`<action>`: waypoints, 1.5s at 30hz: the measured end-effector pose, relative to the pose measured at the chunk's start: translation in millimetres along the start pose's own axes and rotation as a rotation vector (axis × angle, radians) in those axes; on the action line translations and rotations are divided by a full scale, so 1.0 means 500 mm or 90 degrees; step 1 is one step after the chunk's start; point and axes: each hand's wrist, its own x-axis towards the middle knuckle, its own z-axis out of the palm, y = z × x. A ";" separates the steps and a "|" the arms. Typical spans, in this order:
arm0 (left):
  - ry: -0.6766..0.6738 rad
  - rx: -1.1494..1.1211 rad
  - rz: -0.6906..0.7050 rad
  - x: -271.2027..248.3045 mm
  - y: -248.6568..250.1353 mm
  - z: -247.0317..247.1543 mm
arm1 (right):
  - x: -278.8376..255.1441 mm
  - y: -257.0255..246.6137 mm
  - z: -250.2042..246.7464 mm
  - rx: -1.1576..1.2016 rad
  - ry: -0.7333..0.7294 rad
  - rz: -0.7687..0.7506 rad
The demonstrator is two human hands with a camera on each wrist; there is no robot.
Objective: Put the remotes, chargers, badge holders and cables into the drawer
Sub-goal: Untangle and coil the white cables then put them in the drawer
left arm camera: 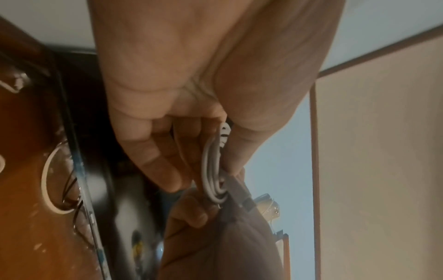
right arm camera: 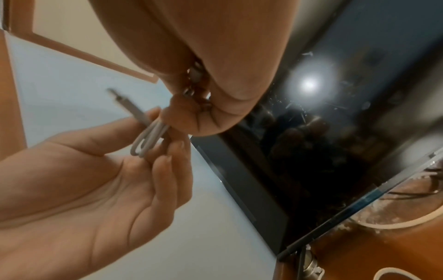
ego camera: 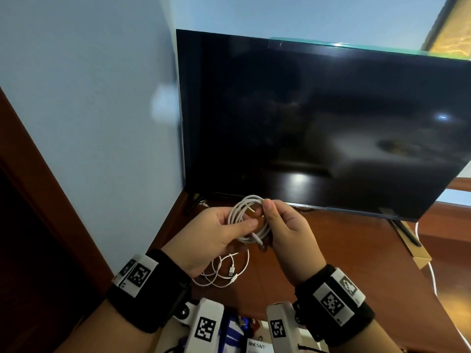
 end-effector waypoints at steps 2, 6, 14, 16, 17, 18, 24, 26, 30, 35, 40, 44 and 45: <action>-0.004 0.011 -0.025 -0.004 0.000 -0.001 | 0.001 -0.002 -0.004 -0.018 0.000 0.000; 0.034 0.144 0.014 -0.009 -0.003 -0.006 | 0.002 -0.007 -0.014 0.019 -0.014 0.052; 0.075 0.248 0.099 -0.024 0.001 -0.005 | -0.004 -0.008 -0.032 0.157 0.007 0.156; 0.043 0.251 0.124 -0.029 0.000 -0.007 | -0.006 -0.014 -0.038 0.194 -0.004 0.182; 0.035 0.243 0.131 -0.030 -0.001 -0.007 | -0.007 -0.016 -0.042 0.215 -0.012 0.195; 0.034 0.234 0.135 -0.029 -0.002 -0.007 | -0.009 -0.019 -0.045 0.235 -0.023 0.211; 0.103 0.192 0.169 -0.032 -0.015 0.000 | -0.014 -0.043 -0.059 0.272 -0.047 0.262; 0.121 0.202 0.218 -0.039 -0.020 0.000 | -0.019 -0.052 -0.065 0.236 -0.062 0.243; 0.161 0.351 0.345 -0.040 -0.039 0.001 | -0.024 -0.055 -0.076 0.214 -0.068 0.203; 0.263 0.486 0.485 -0.024 -0.058 0.002 | -0.033 -0.056 -0.072 0.240 -0.080 0.180; 0.276 0.454 0.494 -0.018 -0.070 0.001 | -0.040 -0.067 -0.084 0.261 -0.086 0.145; 0.252 0.409 0.485 -0.017 -0.070 -0.001 | -0.041 -0.074 -0.103 0.216 -0.158 0.096; 0.247 0.395 0.478 -0.017 -0.070 -0.001 | -0.042 -0.077 -0.109 0.204 -0.183 0.086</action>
